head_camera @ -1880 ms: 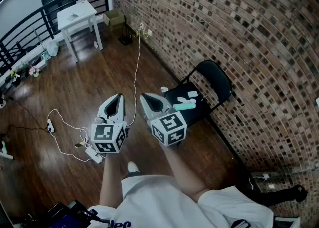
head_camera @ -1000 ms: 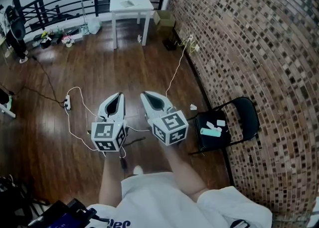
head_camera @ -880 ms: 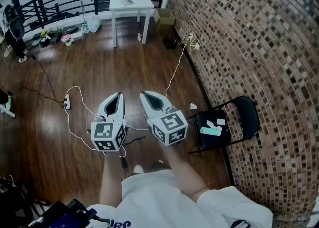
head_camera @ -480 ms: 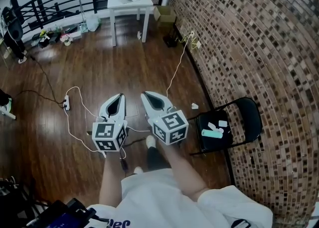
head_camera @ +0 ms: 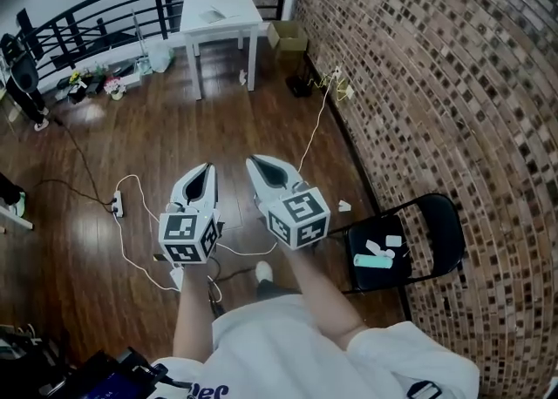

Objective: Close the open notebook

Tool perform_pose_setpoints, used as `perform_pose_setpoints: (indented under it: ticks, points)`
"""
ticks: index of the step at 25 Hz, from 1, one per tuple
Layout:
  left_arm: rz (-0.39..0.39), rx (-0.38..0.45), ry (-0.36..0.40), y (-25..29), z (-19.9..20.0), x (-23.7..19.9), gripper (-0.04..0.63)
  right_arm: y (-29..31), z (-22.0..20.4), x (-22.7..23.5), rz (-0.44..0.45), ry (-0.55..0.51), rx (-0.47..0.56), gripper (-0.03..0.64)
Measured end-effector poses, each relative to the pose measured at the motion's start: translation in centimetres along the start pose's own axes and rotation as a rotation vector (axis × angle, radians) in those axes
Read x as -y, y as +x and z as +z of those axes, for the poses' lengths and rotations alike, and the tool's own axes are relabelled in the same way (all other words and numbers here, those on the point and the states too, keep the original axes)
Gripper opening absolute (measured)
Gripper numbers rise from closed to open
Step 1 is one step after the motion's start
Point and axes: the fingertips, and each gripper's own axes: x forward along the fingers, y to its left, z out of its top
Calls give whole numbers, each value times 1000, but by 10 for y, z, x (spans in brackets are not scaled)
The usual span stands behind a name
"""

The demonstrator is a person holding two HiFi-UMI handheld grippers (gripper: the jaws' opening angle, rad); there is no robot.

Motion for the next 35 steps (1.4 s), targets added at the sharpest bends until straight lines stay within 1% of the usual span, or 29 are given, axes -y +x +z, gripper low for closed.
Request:
perform_pose_setpoints:
  ticks: [5, 11, 15, 18, 22, 26, 30, 35]
  points:
    - [1, 2, 21, 53, 11, 3, 15, 26, 13, 43, 20, -4, 13, -12]
    - [13, -4, 29, 109, 15, -1, 15, 55, 18, 90, 37, -2, 16, -12]
    - [18, -19, 35, 134, 7, -3, 15, 72, 13, 112, 45, 11, 16, -12]
    - [24, -33, 34, 144, 2, -9, 15, 85, 6, 119, 55, 28, 5, -12]
    - [47, -39, 28, 158, 4, -27, 15, 107, 5, 122, 79, 33, -7, -12]
    - [52, -49, 13, 180, -1, -46, 15, 132, 1, 131, 88, 32, -22, -12]
    - [33, -46, 8, 212, -1, -71, 15, 169, 0, 147, 75, 24, -31, -12]
    - [8, -40, 4, 265, 8, -113, 15, 230, 7, 173, 55, 11, -35, -12]
